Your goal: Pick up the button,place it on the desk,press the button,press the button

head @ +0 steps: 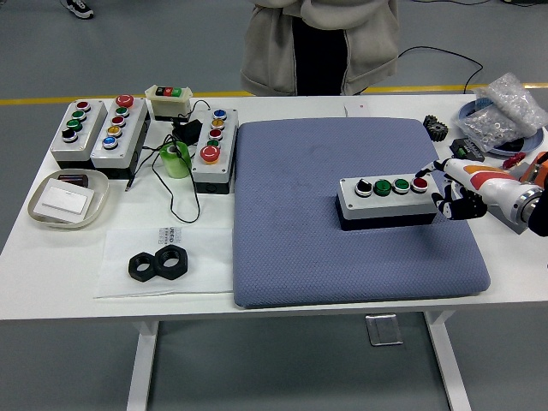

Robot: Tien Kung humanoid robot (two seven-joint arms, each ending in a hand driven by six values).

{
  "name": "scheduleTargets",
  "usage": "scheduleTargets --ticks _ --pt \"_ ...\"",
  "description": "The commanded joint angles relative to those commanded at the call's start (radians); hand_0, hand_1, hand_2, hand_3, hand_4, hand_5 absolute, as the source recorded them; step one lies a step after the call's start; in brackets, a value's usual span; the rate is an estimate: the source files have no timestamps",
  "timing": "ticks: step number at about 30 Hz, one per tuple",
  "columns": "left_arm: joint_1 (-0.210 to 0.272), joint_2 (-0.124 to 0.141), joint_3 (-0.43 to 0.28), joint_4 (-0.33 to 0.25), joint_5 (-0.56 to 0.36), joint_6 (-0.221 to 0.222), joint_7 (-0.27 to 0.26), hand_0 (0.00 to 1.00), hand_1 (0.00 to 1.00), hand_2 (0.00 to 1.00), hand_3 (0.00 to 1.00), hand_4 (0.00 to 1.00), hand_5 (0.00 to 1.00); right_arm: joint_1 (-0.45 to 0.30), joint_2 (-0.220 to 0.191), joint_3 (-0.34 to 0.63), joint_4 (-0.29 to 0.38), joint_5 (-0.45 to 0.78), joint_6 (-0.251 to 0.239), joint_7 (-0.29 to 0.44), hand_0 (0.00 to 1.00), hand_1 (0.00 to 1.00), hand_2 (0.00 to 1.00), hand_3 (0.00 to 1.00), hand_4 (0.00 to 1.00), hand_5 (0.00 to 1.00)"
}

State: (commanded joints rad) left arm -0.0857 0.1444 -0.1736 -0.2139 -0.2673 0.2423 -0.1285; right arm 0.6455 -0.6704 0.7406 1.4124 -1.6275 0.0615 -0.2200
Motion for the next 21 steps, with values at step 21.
scheduleTargets --ticks 21 --pt "0.003 0.0 -0.002 0.0 0.003 0.001 0.001 0.691 0.83 0.888 0.83 0.65 0.998 0.011 0.028 -0.039 -0.011 0.008 0.01 -0.009 0.089 0.016 0.192 0.804 0.451 0.002"
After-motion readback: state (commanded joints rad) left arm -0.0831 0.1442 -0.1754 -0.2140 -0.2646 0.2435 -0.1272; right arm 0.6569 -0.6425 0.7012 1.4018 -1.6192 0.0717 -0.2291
